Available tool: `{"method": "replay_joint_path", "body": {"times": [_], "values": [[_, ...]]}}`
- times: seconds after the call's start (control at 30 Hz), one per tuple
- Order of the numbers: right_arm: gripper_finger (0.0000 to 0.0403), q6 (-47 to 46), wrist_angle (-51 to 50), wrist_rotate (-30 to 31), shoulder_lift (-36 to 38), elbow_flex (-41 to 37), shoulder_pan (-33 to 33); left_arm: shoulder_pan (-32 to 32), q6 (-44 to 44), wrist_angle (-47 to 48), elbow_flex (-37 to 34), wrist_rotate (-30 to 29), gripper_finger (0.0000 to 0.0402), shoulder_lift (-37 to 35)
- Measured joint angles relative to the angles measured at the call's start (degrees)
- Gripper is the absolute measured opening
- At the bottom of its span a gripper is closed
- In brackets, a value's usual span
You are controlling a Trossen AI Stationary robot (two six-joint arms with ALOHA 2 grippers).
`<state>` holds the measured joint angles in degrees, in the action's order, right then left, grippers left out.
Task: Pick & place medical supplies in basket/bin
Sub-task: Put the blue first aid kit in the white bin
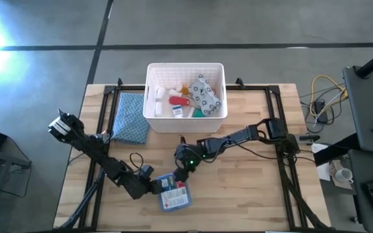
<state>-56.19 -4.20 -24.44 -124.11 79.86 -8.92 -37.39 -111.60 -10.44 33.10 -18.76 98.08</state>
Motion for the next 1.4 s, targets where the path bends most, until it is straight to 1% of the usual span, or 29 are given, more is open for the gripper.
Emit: {"method": "replay_joint_path", "body": {"times": [0.2, 0.3, 0.37, 0.43, 0.5, 0.57, 0.67, 0.73, 0.87, 1.0, 1.1, 1.27, 1.33, 1.4], "values": [[0.0321, 2.0, -0.7, -0.6, 0.6, 0.3, -0.1, 0.1, -0.1, 0.1, 0.0, -1.4, 0.0212, -0.3], [0.0301, 2.0, -1.3, -1.0, 1.6, 0.2, 0.0, 0.2, 0.0, 0.8, -0.1, -2.5, 0.0211, -1.1], [0.0286, 2.1, -1.2, -2.8, 2.4, 0.2, 0.0, 0.3, 0.3, 1.4, -0.2, -3.6, 0.0211, -1.9], [0.0274, 2.0, -1.3, -6.1, 2.9, 0.2, 0.2, 0.3, 0.8, 1.7, -0.3, -5.4, 0.0211, -2.5], [0.0264, 1.3, -0.8, -8.5, 3.0, 0.3, 0.1, 0.4, 1.2, 2.1, -0.3, -8.4, 0.0211, -2.9], [0.0256, 0.6, -0.3, -9.6, 3.0, 0.3, -0.1, 0.8, 1.3, 2.7, -0.4, -11.6, 0.0211, -3.1], [0.0251, -0.6, 1.8, -9.9, 3.4, 0.8, -0.3, 0.8, 1.4, 2.8, -0.2, -13.9, 0.021, -3.1], [0.0251, -2.0, 3.4, -9.9, 3.5, 0.8, -0.4, 1.1, 1.1, 2.8, -0.1, -12.9, 0.021, -3.2], [0.0247, -3.4, 4.3, -9.0, 3.3, 2.0, -0.4, 1.3, 1.7, 3.6, 0.8, -13.4, 0.0211, -3.2], [0.0236, -2.7, 3.0, -4.8, 3.5, 3.9, -0.1, 1.3, 1.6, 9.2, 2.7, -12.7, 0.0211, -3.6], [0.0233, -1.1, 1.3, -3.9, 3.4, 4.5, 0.5, 1.3, 1.6, 13.3, 3.6, -10.7, 0.0211, -5.1], [0.0236, 6.3, -7.5, -4.0, 4.8, 5.4, 0.2, 0.2, 6.7, 18.4, 3.2, -8.1, 0.0212, -10.5], [0.0239, 10.0, -11.3, -4.0, 5.4, 5.4, -0.4, -0.8, 7.2, 20.6, 3.0, -7.1, 0.0212, -13.3], [0.0242, 14.6, -15.1, -3.9, 6.1, 5.3, -1.2, -2.4, 7.4, 21.0, 3.1, -6.8, 0.0212, -16.3]]}}
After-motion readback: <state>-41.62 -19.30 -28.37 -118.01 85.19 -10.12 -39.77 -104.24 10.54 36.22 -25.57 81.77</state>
